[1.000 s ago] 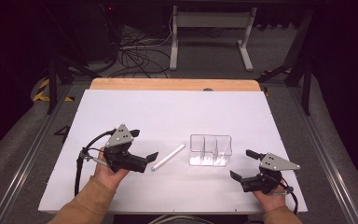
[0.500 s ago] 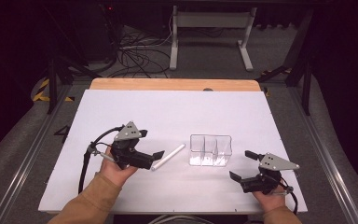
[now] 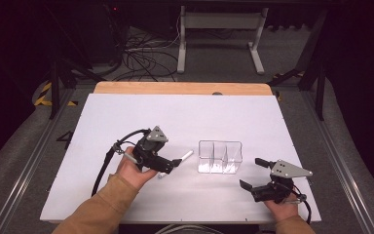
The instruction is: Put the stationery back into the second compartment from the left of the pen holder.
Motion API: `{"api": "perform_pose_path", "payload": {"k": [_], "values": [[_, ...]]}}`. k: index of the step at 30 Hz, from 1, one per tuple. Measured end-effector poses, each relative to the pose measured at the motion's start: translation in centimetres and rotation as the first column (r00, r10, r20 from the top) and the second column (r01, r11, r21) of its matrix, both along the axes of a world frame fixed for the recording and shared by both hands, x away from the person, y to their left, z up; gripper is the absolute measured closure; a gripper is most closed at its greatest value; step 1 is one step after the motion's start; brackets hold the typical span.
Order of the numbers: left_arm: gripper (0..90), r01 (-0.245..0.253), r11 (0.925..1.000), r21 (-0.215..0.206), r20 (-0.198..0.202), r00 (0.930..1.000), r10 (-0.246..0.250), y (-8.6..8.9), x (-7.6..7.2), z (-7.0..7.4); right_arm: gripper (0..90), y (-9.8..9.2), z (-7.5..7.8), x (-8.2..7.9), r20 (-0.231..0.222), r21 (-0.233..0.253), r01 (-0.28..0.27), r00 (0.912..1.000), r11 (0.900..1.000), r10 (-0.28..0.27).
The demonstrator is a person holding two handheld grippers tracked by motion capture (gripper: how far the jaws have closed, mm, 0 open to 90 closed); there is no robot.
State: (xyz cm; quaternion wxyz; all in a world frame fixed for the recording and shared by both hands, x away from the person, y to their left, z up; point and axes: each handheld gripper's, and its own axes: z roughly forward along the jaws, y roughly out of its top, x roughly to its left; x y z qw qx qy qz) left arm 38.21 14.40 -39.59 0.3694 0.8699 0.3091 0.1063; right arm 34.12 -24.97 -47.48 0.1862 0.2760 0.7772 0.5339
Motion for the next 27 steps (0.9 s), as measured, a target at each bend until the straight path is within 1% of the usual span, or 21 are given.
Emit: {"api": "perform_pose_path", "payload": {"k": [2, 4, 6, 8, 11, 15, 20, 25, 27], "values": [[15.1, 0.0, 1.0, -0.008, -0.042, 0.9991, 0.0, -0.2, 0.5, -0.3, 1.5, 0.0, 0.0, 0.0, 0.0, -0.001, -0.001, 1.0, 1.0, 0.001], [15.7, -0.006, 0.9999, -0.014, -0.067, 0.9978, 0.005, -0.4, 0.8, -0.5, 1.6, 0.0, 0.0, 0.0, -0.002, 0.0, -0.003, 1.0, 1.0, 0.003], [16.9, -0.01, 0.9999, -0.005, -0.075, 0.9971, 0.01, -0.7, 1.1, -0.7, 1.6, 0.0, 0.0, 0.0, -0.001, 0.0, -0.003, 1.0, 1.0, 0.003], [17.6, -0.017, 0.9998, 0.008, -0.074, 0.9971, 0.017, -0.9, 1.3, -0.9, 1.7, 0.0, 0.0, 0.0, -0.002, -0.001, -0.004, 1.0, 1.0, 0.004], [18.8, -0.02, 0.9986, 0.048, -0.06, 0.9979, 0.023, -1.2, 1.6, -1.2, 1.7, 0.0, 0.0, 0.0, -0.003, -0.002, -0.005, 1.0, 1.0, 0.005], [20.0, -0.022, 0.9964, 0.082, -0.057, 0.998, 0.027, -1.4, 1.9, -1.7, 1.8, 0.0, 0.0, 0.0, -0.004, -0.003, -0.007, 1.0, 1.0, 0.007], [20.7, -0.016, 0.9953, 0.096, -0.077, 0.9968, 0.024, -1.8, 2.3, -2.3, 1.9, 0.1, 0.0, 0.0, -0.005, -0.005, -0.01, 0.9999, 1.0, 0.01], [22.8, -0.012, 0.9951, 0.098, -0.114, 0.9932, 0.023, -2.3, 2.8, -2.9, 2.0, 0.1, -0.1, 0.0, -0.007, -0.004, -0.012, 0.9999, 1.0, 0.012], [23.7, -0.009, 0.9943, 0.106, -0.126, 0.9918, 0.022, -2.5, 3.0, -3.2, 2.0, 0.1, -0.1, 0.0, -0.007, -0.004, -0.012, 0.9999, 1.0, 0.012]]}}
